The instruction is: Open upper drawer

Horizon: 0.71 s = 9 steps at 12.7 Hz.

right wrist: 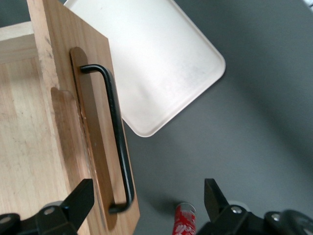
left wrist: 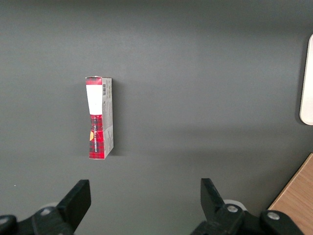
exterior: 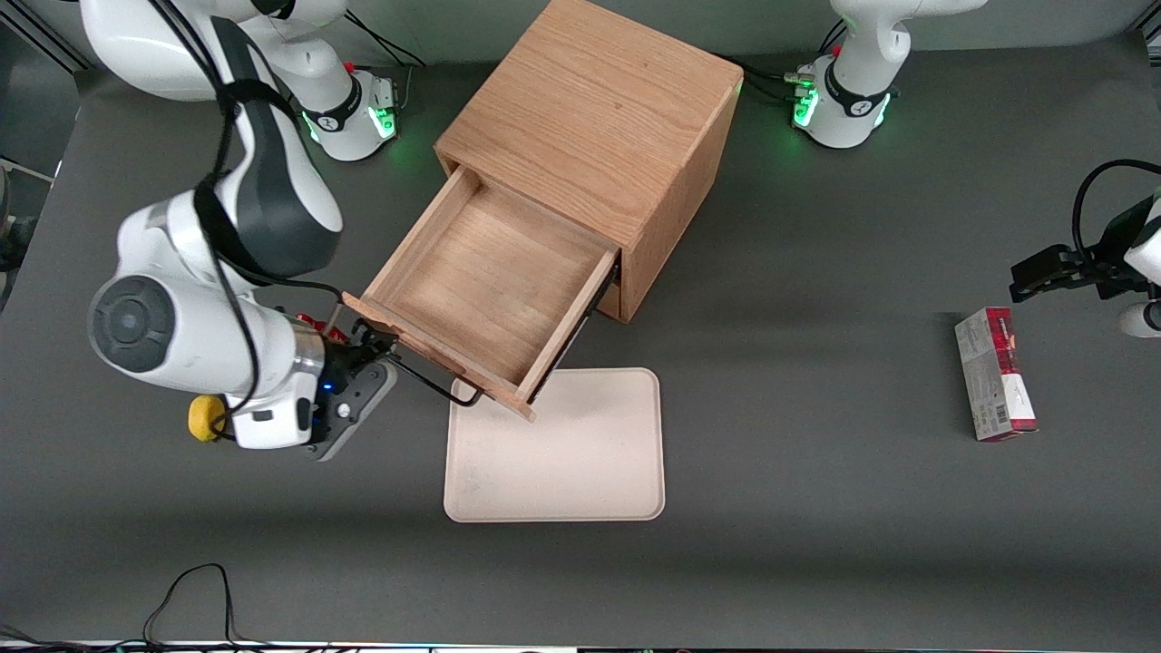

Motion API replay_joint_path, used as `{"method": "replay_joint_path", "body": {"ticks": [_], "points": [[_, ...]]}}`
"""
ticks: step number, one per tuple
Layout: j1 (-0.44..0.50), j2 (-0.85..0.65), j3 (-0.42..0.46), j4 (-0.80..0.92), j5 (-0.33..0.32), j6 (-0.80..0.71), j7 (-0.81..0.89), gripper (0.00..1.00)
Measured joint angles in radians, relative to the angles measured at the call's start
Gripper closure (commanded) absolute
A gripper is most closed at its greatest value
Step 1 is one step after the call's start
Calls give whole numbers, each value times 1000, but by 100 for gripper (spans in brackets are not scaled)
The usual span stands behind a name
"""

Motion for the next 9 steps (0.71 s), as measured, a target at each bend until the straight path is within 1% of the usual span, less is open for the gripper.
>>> {"method": "replay_joint_path", "body": {"ticks": [2,3,6,9], "points": [[-21,-40,-8,22,0,-14,21,0],[-30,-70,-17,28,0,-24,57,0],[-43,-159,-92,29,0,-89,193,0],[-44,-194,-173,28,-5,-144,307,0]]}}
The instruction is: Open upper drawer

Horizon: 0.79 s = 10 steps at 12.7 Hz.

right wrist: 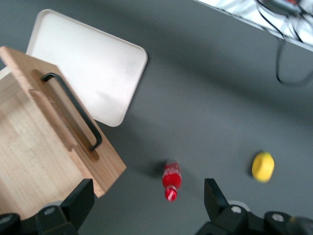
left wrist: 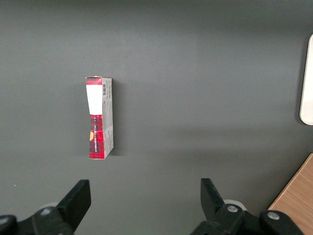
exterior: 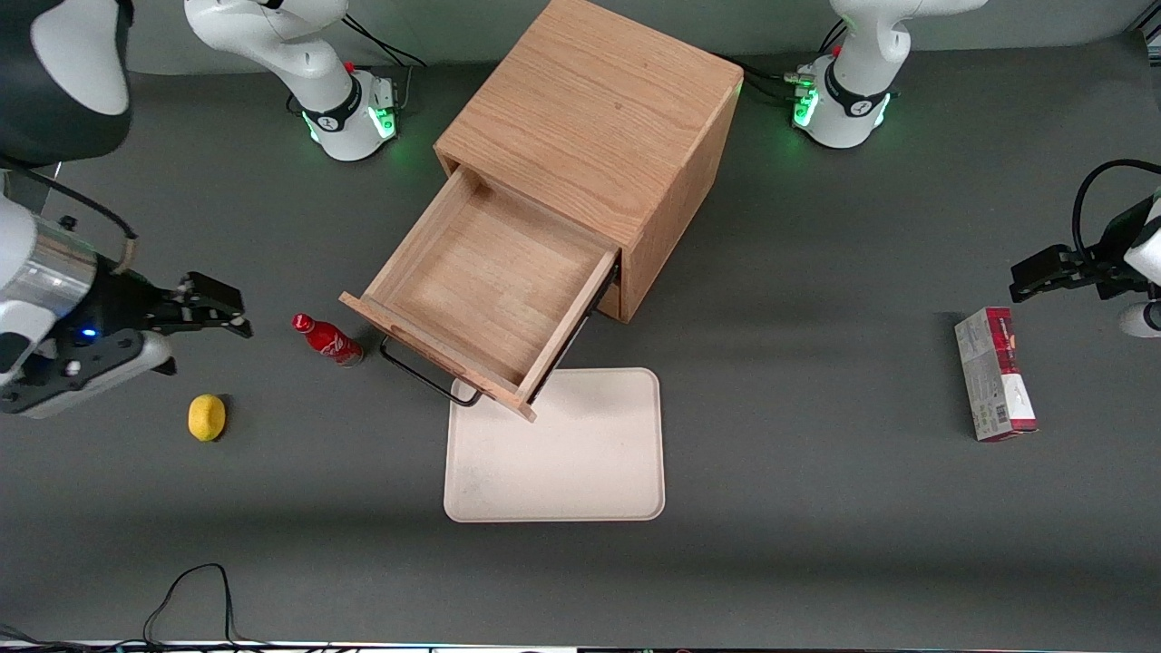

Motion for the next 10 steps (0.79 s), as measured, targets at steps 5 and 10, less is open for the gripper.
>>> {"method": "replay_joint_path", "body": {"ticks": [5,10], "points": [[-189,-134,112,-167,-88,55,99,0],[-334,-301,238,-394,-114,132,119,0]]}}
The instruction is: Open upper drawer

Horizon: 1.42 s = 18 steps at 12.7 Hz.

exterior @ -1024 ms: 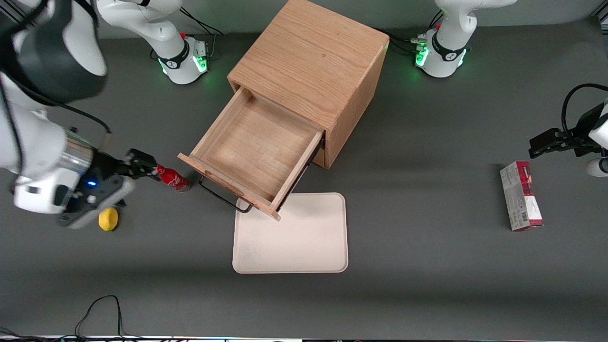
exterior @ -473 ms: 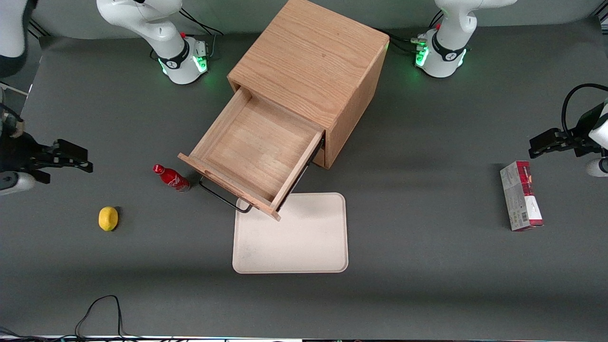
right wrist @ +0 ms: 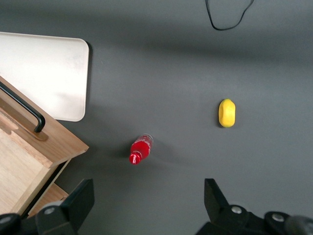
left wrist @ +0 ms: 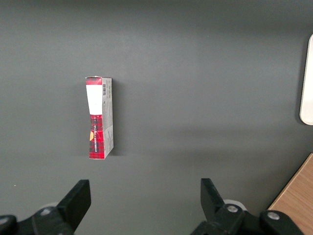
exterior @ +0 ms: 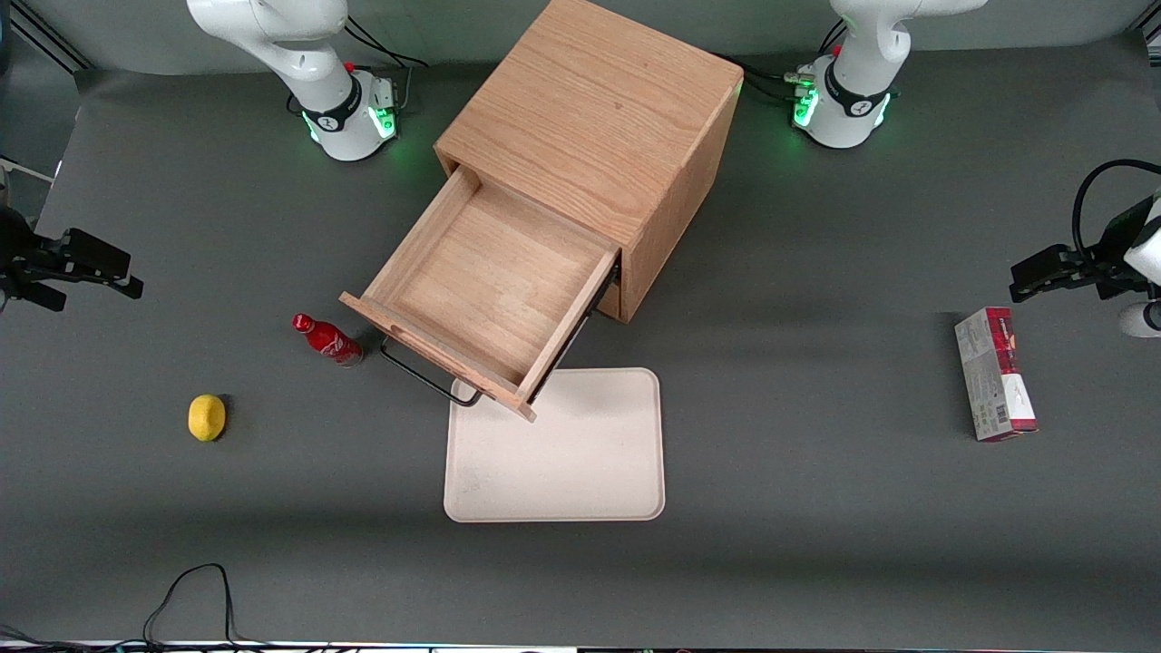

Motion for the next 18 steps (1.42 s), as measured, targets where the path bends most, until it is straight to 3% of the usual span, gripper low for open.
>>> {"method": "replay_joint_path", "body": {"ticks": [3,18], "points": [[0,0,1,-9,-33,1,2,0],[12,27,-10,-8,-53,7,64,0]]}}
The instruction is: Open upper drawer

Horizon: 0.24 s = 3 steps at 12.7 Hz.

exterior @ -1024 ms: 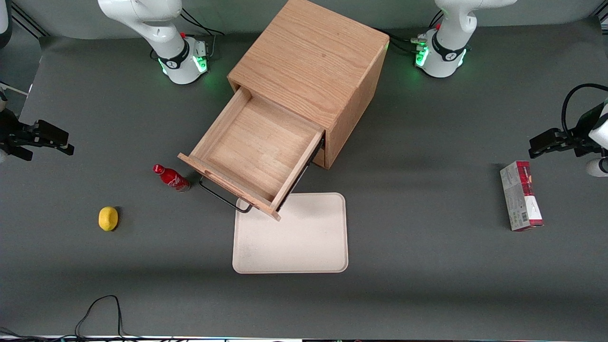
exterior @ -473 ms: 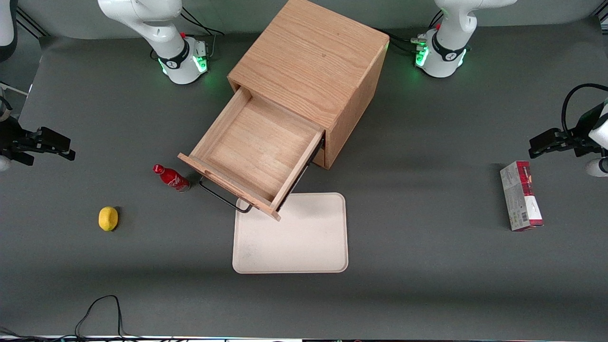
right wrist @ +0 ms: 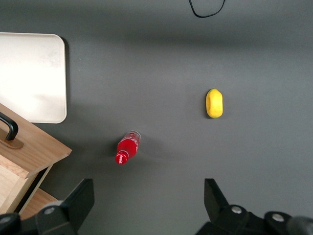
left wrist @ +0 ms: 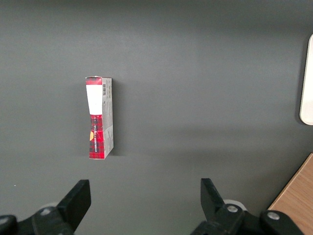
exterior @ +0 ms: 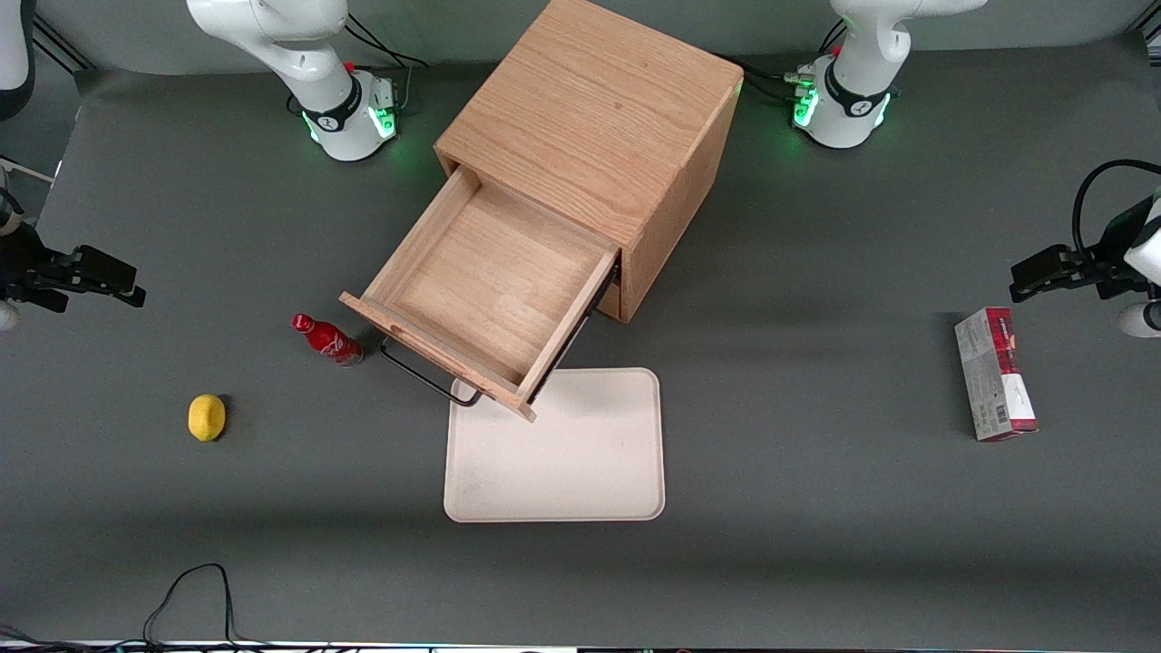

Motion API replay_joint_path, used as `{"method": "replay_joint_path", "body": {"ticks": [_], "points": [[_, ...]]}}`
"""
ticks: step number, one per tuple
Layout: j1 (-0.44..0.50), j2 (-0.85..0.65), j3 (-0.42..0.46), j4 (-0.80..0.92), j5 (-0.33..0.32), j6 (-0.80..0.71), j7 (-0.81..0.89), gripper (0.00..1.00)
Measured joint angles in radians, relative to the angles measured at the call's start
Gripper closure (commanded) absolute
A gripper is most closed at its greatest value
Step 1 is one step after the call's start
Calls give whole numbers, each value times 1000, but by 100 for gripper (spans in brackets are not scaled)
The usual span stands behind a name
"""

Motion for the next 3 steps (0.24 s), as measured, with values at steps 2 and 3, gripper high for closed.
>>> {"method": "replay_joint_path", "body": {"ticks": [2,3], "points": [[5,0,-8,0,-1,0,0,0],[6,0,-10,0,-1,0,0,0]]}}
